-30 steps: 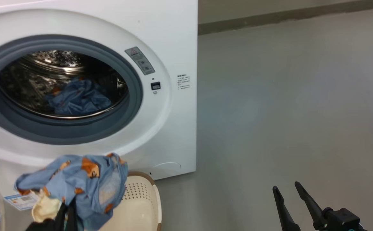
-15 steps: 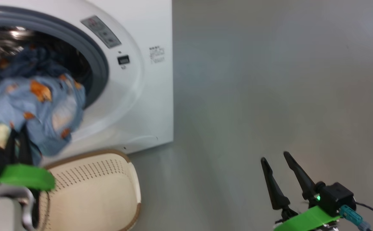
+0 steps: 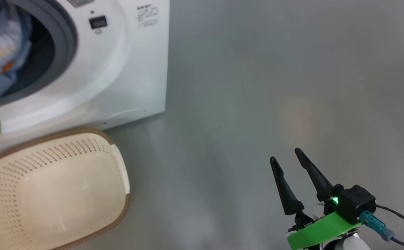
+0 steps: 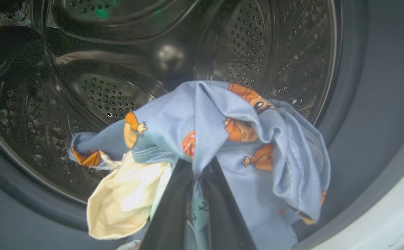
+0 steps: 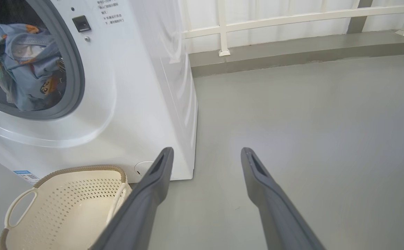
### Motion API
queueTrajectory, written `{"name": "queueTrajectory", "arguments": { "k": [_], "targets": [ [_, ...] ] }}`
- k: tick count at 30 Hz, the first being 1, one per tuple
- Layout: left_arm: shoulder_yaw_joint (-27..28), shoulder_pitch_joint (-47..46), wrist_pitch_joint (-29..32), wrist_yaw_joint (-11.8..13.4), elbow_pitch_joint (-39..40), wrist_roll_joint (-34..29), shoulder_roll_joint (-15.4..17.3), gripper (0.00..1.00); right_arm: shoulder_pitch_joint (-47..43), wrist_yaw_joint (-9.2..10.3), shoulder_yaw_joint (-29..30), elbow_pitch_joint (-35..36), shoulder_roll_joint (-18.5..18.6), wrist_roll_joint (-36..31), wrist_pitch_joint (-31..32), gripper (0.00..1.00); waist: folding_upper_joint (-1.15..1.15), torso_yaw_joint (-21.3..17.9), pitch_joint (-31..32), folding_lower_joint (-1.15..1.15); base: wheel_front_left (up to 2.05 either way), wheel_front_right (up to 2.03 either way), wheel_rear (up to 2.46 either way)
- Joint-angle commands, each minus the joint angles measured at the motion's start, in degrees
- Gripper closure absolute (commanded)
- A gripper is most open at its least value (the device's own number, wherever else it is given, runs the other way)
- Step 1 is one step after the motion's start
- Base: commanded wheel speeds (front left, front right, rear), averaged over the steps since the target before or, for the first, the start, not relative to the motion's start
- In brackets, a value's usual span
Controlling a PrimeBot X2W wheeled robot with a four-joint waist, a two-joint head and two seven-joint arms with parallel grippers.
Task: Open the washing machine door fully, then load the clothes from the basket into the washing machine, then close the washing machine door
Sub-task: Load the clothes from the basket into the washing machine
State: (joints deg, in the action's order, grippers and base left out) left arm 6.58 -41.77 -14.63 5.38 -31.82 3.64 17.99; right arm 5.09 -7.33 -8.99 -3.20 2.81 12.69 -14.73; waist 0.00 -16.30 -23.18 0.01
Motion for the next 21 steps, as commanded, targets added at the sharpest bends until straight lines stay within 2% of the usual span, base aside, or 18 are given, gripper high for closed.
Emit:
{"name": "queueTrajectory", "arguments": {
  "k": [1,10,18,21],
  "targets": [
    [1.5,-2.5,-0.4,0.4,0.4,-0.7,3.7,1.00,1.1,-0.16,-1.8,1.5,0.1,-0.4,-0.3,0.00,0.00,-1.3,-3.8,-0.01,0.00,0.00,0.00],
    [0.4,-10.0,-0.4,0.6,-3.6,-2.8,7.4,1.00,-0.1,-0.16,-2.7,1.7,1.3,-0.3,-0.3,0.00,0.00,-1.4,-5.7,-0.01,0.00,0.00,0.00],
    [-1.6,-18.0,-0.4,-0.2,-2.1,-4.2,10.1,1.00,-0.9,-0.16,-1.9,3.4,2.0,-0.2,-0.3,0.00,0.00,-0.9,-9.8,-0.01,0.00,0.00,0.00],
    [-2.7,-19.6,-0.4,0.3,-1.1,-4.9,10.5,1.00,-1.1,-0.16,-1.4,4.1,2.1,-0.3,-0.3,0.00,0.00,-0.6,-11.4,-0.01,0.00,0.00,0.00]
  ]
}}
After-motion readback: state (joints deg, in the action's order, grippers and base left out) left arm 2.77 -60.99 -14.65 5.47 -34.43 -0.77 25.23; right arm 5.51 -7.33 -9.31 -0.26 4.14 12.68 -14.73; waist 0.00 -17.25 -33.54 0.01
